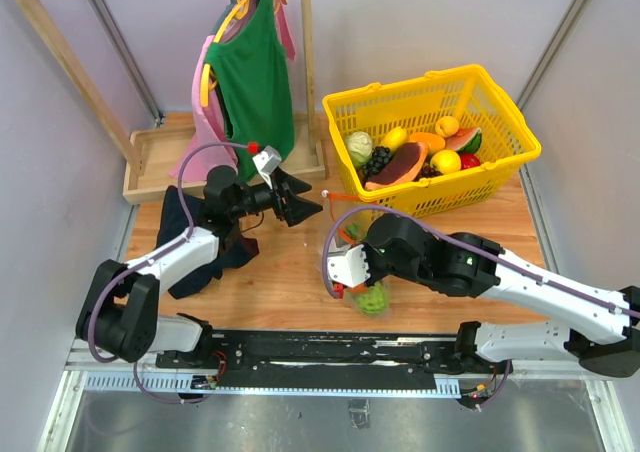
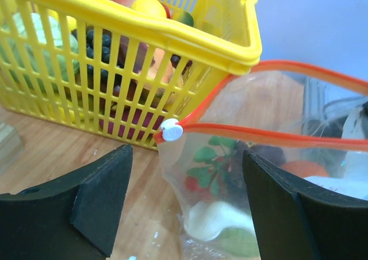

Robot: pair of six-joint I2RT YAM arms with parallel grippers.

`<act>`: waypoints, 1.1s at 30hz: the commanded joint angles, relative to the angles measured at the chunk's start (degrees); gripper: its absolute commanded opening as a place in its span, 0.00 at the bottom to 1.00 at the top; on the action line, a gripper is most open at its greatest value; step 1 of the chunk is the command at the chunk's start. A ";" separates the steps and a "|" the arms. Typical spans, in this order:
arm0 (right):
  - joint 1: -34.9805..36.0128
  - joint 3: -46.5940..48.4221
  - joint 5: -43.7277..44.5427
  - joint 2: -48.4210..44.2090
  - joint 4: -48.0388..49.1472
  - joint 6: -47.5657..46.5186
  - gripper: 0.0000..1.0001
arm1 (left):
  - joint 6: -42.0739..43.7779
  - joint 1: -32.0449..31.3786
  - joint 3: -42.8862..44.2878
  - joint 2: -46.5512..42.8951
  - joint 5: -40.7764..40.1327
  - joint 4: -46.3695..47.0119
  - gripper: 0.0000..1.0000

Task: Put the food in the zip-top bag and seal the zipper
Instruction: Zip the zipper food storage bag at the center of the board.

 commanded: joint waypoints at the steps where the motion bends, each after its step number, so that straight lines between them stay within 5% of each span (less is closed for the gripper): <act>1: 1.49 -0.14 1.31 -0.81 1.62 -2.24 0.01 | 12.61 0.26 2.02 2.34 7.70 0.20 0.81; 16: 3.77 -1.10 1.05 -1.34 2.48 -3.98 0.01 | 58.15 0.38 27.83 13.33 16.65 -51.47 0.76; 19: 4.07 -1.49 1.05 -1.75 3.05 -4.39 0.01 | 65.71 0.26 32.58 16.64 19.05 -61.26 0.66; 25: 4.57 -2.05 1.30 -1.96 3.51 -4.80 0.01 | 69.68 0.17 34.72 19.37 24.65 -65.48 0.50; 33: 4.69 -2.67 1.23 -1.98 4.39 -5.36 0.01 | 68.84 -1.38 35.64 19.16 24.89 -64.59 0.50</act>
